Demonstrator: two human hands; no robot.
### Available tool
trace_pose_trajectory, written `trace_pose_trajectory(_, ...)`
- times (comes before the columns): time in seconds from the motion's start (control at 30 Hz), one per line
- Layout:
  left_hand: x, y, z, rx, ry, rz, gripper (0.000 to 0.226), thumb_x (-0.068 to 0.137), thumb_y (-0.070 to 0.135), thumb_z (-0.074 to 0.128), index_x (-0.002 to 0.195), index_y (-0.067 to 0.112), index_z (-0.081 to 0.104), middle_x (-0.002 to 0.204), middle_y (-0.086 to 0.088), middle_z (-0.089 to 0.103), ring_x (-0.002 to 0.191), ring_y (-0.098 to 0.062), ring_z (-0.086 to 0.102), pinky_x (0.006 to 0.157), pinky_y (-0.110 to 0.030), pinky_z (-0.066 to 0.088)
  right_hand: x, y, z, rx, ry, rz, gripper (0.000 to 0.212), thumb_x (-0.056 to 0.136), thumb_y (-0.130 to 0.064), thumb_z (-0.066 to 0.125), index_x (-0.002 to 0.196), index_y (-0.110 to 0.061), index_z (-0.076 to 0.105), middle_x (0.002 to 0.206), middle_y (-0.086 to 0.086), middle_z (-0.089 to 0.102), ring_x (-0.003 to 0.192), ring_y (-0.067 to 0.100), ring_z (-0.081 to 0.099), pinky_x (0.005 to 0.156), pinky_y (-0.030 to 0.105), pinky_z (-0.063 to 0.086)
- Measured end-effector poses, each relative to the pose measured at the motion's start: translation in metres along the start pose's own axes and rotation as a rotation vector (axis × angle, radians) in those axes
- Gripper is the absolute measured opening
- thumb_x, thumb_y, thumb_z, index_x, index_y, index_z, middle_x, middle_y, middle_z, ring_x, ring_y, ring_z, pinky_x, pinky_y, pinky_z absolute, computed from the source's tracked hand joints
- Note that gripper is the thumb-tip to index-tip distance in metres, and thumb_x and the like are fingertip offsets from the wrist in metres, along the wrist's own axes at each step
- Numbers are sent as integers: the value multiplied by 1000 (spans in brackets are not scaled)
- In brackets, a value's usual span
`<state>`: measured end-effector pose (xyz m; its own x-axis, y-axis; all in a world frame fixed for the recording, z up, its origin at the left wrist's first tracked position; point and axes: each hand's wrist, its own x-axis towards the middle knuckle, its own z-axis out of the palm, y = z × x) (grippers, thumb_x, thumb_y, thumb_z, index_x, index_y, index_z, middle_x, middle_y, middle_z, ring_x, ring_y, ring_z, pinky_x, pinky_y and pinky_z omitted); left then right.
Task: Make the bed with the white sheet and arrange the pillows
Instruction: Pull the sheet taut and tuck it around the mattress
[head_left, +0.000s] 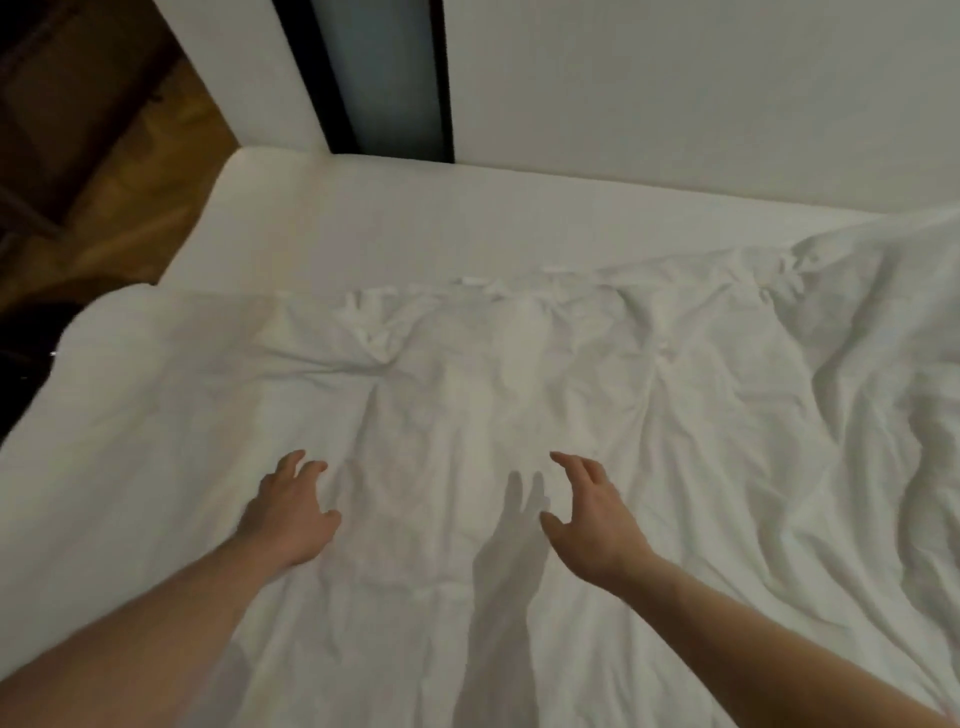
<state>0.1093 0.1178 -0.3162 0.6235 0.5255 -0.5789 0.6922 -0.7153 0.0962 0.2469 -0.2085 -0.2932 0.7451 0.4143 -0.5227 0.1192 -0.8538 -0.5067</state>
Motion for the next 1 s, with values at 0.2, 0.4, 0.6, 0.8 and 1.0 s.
trace_pose_trajectory(0.2,46,-172,-14,4,9,-112,77,87,42,69,153,22,33,164,-2,14,142,-35,32,113,-46,37,43,-101,106,-52,-20,17,81,92,-40,68,161,-31,25,165,3,23,145,35,35,117,42,35)
trace_pose_trajectory(0.4,92,-248,-6,-80,-21,-159,96,79,59,75,153,16,33,158,-9,27,138,-37,40,112,-43,38,80,-129,220,-208,-111,185,87,98,-55,53,164,-21,7,170,15,6,156,35,14,125,41,17)
trace_pose_trajectory(0.6,121,-265,27,21,-156,-140,107,75,76,63,157,21,23,164,-7,21,147,-31,32,117,-42,34,96,-129,233,-272,-169,285,79,90,-62,51,158,-28,27,162,12,27,149,36,30,121,44,29)
trace_pose_trajectory(0.8,171,-183,-66,81,161,29,67,78,61,68,128,18,52,132,-9,51,111,-34,62,88,-42,53,162,-169,120,-99,460,82,61,86,-30,68,143,-16,49,148,12,42,133,38,46,108,46,42)
trace_pose_trajectory(1.0,225,-66,-78,-163,422,444,91,79,42,77,154,30,26,161,1,18,126,-35,55,99,-48,48,256,-178,76,-132,361,99,96,97,-33,64,165,-15,-2,168,15,18,151,34,31,116,40,34)
